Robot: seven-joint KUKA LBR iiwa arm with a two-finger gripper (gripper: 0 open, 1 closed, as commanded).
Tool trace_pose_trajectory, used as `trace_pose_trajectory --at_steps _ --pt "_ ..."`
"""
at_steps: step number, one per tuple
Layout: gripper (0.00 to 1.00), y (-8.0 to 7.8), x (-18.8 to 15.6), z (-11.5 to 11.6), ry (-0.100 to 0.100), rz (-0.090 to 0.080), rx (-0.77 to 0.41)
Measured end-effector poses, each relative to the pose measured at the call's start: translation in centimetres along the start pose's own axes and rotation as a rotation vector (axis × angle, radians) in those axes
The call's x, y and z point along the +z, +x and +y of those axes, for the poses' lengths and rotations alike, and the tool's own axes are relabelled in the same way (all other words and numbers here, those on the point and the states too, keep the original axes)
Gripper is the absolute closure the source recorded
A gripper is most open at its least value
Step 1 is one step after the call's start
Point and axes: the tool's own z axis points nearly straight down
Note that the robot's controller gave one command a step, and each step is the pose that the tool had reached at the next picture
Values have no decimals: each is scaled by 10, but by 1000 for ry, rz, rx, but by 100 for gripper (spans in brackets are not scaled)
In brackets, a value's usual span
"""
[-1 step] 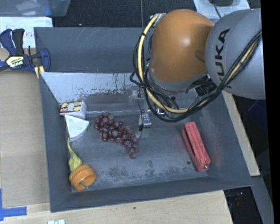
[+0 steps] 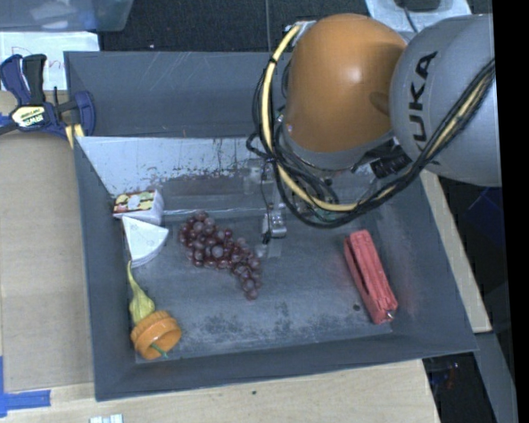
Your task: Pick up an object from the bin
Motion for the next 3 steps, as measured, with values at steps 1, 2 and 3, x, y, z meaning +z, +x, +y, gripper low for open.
trace_pose_trajectory --at_steps 1,2,3 --pt "0 -7 84 -1 -1 -4 17" --pt "0 -6 115 2 0 -2 4" --pt "0 -21 119 16 -2 -5 332"
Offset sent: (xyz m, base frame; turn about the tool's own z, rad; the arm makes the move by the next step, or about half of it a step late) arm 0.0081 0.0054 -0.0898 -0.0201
